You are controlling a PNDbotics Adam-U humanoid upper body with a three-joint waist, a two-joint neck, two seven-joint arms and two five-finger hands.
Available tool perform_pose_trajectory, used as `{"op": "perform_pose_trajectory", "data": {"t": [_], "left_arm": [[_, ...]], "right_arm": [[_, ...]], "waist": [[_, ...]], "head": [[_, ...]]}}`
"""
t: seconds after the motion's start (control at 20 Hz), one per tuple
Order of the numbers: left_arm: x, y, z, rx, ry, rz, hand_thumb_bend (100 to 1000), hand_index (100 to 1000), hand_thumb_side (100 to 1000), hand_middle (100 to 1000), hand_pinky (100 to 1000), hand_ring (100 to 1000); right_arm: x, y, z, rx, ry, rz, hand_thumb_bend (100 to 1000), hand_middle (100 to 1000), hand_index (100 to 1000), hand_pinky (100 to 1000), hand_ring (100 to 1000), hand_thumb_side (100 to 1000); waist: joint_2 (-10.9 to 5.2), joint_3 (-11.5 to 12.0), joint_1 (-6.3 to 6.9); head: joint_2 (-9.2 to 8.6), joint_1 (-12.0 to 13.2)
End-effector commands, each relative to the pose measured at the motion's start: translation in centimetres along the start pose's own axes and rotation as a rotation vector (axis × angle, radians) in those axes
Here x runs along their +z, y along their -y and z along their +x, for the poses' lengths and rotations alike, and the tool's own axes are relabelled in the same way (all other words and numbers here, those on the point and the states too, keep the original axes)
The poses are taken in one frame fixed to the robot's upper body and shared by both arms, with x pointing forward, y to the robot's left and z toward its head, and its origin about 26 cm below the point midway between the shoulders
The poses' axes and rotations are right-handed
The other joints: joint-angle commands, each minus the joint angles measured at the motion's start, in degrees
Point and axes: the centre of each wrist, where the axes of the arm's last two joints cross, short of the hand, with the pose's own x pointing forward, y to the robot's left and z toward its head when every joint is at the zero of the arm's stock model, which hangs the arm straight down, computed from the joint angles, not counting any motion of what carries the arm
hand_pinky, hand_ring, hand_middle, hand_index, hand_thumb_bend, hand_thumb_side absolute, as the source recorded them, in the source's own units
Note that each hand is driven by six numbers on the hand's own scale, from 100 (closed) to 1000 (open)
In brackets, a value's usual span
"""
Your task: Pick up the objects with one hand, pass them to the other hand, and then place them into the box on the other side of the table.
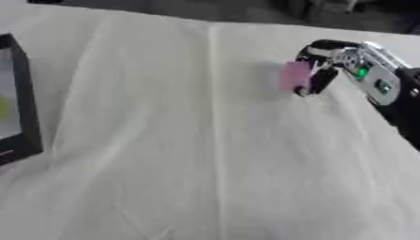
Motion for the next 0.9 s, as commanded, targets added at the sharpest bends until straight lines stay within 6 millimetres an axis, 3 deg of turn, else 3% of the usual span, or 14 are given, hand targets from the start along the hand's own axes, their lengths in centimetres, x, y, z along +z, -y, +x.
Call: {"op": "perform_pose_trajectory", "data": {"t": [0.05, 0.2, 0.4, 0.9], "left_arm": [[-0.2, -0.8, 0.9, -0.028, 0.034, 0.018, 265, 905, 1000, 816, 803, 714], [-0.2, -0.9, 0.9, -0.033, 0.031, 0.023, 262, 903, 1000, 816, 803, 714], [-0.1, -1.0, 0.9, -0.044, 0.024, 0.027, 257, 901, 1000, 816, 803, 713], [-0.2, -1.1, 0.9, -0.08, -0.009, 0.016, 231, 898, 1000, 816, 805, 713]], "right_arm": [[2.3, 3.3, 0.7, 0.002, 0.003, -0.129, 171, 431, 507, 775, 702, 100], [3.9, 4.0, 2.4, -0.014, 0.042, -0.198, 108, 425, 504, 759, 671, 100], [5.9, 4.0, 5.0, -0.05, 0.101, -0.294, 100, 416, 497, 741, 637, 100], [9.0, 1.0, 11.0, -0.135, 0.232, -0.446, 100, 406, 492, 696, 582, 100]], "waist": [[-1.44, -0.2, 0.54], [-1.52, -0.5, 0.89], [-1.64, -0.8, 1.53], [-1.94, -1.2, 3.29]], "head": [[-0.73, 0.6], [-0.84, 1.4], [-1.04, 2.8], [-1.17, 7.2]]}}
